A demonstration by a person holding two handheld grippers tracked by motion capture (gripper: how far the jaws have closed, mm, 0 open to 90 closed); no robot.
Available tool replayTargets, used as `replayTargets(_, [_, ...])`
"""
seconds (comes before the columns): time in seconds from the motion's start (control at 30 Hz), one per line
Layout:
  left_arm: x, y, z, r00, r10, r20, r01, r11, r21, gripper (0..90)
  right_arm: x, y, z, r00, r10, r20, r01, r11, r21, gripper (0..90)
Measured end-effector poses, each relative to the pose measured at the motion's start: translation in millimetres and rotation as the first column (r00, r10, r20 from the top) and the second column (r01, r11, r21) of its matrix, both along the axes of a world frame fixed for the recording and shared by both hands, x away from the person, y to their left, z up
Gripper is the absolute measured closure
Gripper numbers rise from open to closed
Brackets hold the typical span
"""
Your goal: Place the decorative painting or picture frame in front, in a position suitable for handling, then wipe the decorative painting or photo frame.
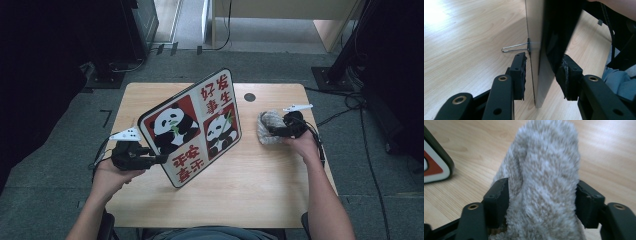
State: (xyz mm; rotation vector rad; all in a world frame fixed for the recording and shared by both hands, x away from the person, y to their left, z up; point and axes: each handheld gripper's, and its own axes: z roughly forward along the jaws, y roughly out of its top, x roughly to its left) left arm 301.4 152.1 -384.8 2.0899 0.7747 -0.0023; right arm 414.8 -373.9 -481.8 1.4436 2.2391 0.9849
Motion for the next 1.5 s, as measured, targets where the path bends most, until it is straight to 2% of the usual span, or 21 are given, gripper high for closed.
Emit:
replayTargets(0.13, [1.5,0.1,-0.5,0.9999,0.016,0.002,-0.016,0.9998,-0.014,65.4,1.0,0.2,-6.0,0.9994,-0.002,-0.034,0.002,1.0,-0.007,43.8])
replayTargets(0.27, [3.2,0.6,-1.8,0.9989,0.03,-0.035,-0.03,0.9993,-0.023,69.5,0.6,-0.5,-5.8,0.9996,-0.001,-0.027,0.0,0.9997,-0.025,49.4])
replayTargets(0.37, [2.8,0.5,-1.5,0.9991,0.029,-0.031,-0.03,0.9992,-0.026,71.8,0.4,-1.5,-5.5,0.9996,-0.005,-0.028,0.004,0.9995,-0.033,53.2])
replayTargets(0.5, [2.4,0.8,-1.6,0.9993,0.032,-0.02,-0.033,0.9991,-0.025,71.4,0.4,-2.6,-3.3,0.9994,-0.011,-0.033,0.011,0.9998,-0.018,58.8])
replayTargets(0.67, [3.1,0.8,-0.8,0.999,0.033,-0.03,-0.034,0.9989,-0.032,71.8,0.2,-2.9,-1.4,0.9988,0.005,-0.048,-0.005,0.9999,-0.015,62.0])
replayTargets(0.73, [3.2,0.7,-0.7,0.999,0.032,-0.033,-0.033,0.9989,-0.033,73.2,0.2,-3.0,-0.8,0.9985,0.002,-0.055,-0.003,1.0,-0.009,62.6])
replayTargets(0.8, [2.9,0.6,-0.2,0.999,0.031,-0.033,-0.033,0.9987,-0.039,75.0,1.5,-4.7,1.7,0.9969,-0.002,-0.079,0.003,0.9999,0.013,64.1])
replayTargets(0.93, [3.2,-0.5,-0.5,0.9995,0.023,-0.023,-0.024,0.9992,-0.032,77.2,1.2,-5.4,6.2,0.9961,-0.005,-0.089,0.008,0.9996,0.027,64.7])
replayTargets(1.07, [3.0,-0.4,-0.5,0.9996,0.024,-0.017,-0.024,0.9992,-0.032,78.1,-0.2,-5.7,12.8,0.9974,-0.013,-0.071,0.016,0.9989,0.044,64.7])
replayTargets(1.23, [2.8,-0.7,-0.4,0.9996,0.026,-0.015,-0.026,0.9992,-0.031,78.4,-2.6,-1.0,21.6,0.9986,0.001,-0.053,0.001,0.9993,0.037,64.7])
replayTargets(1.5, [2.6,-0.8,-0.5,0.9996,0.028,-0.008,-0.028,0.9992,-0.028,78.3,-7.2,9.0,35.3,0.9982,0.023,-0.055,-0.02,0.9984,0.052,64.7])
